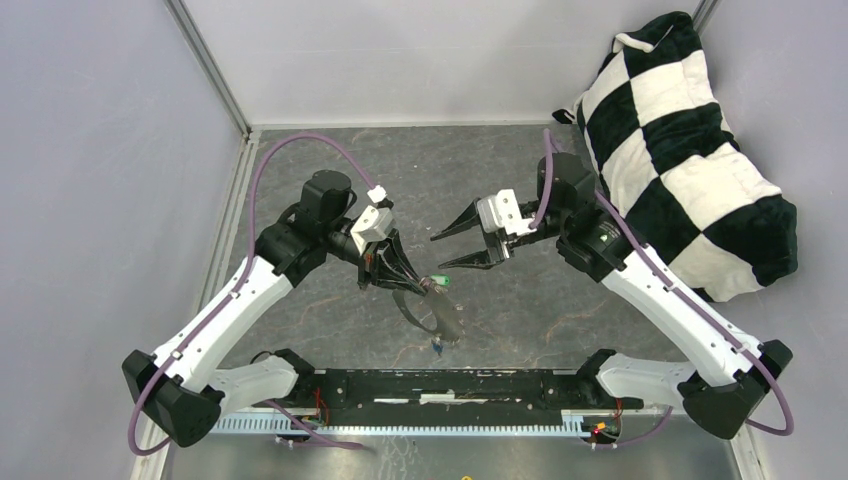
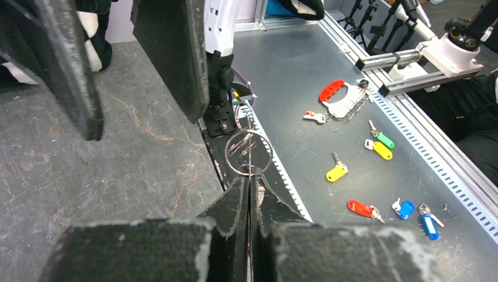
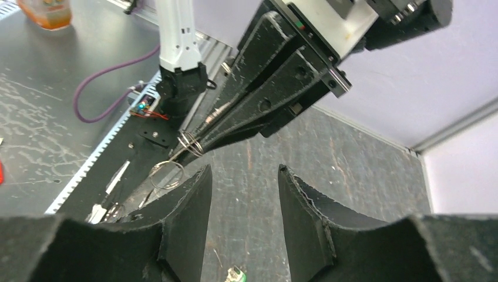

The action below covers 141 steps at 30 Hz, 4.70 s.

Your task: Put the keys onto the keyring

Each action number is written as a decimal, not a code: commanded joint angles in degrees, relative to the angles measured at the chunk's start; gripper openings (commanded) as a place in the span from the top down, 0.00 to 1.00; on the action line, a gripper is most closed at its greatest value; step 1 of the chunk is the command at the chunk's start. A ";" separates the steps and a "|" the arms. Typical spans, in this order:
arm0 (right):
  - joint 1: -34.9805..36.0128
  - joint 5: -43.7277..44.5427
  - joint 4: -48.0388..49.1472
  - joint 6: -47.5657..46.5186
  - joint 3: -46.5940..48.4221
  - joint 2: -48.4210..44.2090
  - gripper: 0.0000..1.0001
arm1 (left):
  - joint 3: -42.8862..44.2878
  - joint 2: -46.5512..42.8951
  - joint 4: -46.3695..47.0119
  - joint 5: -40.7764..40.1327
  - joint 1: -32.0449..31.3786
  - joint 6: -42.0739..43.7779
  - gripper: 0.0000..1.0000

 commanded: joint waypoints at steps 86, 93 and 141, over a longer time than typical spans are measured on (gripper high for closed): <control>8.57 15.46 31.02 32.14 -18.11 -3.25 0.99 | -5.96 -9.80 7.03 -18.23 -0.28 4.48 0.62; 9.10 16.71 29.23 31.01 -17.58 -3.46 0.99 | -6.25 -10.04 2.92 -18.35 -0.26 8.39 0.87; 9.16 36.20 12.23 24.01 -11.01 -9.14 0.37 | -11.20 -14.97 3.38 -22.46 -0.14 9.76 0.98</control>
